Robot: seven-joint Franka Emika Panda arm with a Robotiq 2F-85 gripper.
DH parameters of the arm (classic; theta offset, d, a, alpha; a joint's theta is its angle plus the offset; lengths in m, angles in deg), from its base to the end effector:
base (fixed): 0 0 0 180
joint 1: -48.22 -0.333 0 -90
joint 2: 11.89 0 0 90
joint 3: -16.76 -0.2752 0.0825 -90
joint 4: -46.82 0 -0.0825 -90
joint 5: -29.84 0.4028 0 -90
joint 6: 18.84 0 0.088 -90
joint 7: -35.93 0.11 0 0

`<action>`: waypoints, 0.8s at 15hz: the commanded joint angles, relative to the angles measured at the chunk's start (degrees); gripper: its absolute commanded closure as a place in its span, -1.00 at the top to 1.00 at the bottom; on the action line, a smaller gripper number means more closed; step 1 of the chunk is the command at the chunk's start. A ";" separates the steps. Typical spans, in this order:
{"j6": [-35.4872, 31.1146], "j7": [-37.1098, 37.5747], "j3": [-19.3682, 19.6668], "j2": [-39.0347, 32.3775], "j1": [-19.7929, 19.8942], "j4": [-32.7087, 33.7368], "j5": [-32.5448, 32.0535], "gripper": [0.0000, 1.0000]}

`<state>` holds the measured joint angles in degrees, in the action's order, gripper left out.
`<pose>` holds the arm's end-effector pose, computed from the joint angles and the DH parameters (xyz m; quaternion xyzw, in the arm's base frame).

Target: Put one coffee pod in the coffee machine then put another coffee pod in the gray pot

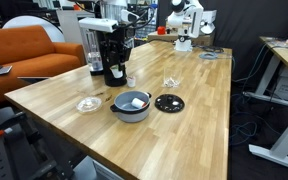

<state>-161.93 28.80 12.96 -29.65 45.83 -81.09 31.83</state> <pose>0.5376 0.0597 0.1703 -0.9945 -0.1006 0.0221 0.0204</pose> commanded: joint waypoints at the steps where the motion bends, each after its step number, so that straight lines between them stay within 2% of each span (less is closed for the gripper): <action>1: -2.85 3.76 0.70 8.56 -0.20 -8.17 -0.58 -0.48; 7: -2.63 10.49 1.82 20.49 0.15 -18.33 -3.45 -0.48; 10: -2.10 13.15 2.19 24.60 0.90 -21.64 -5.29 -0.48; 12: -2.77 13.34 2.68 25.92 1.35 -22.80 -4.30 -0.48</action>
<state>-163.06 40.70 15.41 -6.40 46.19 -101.48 27.98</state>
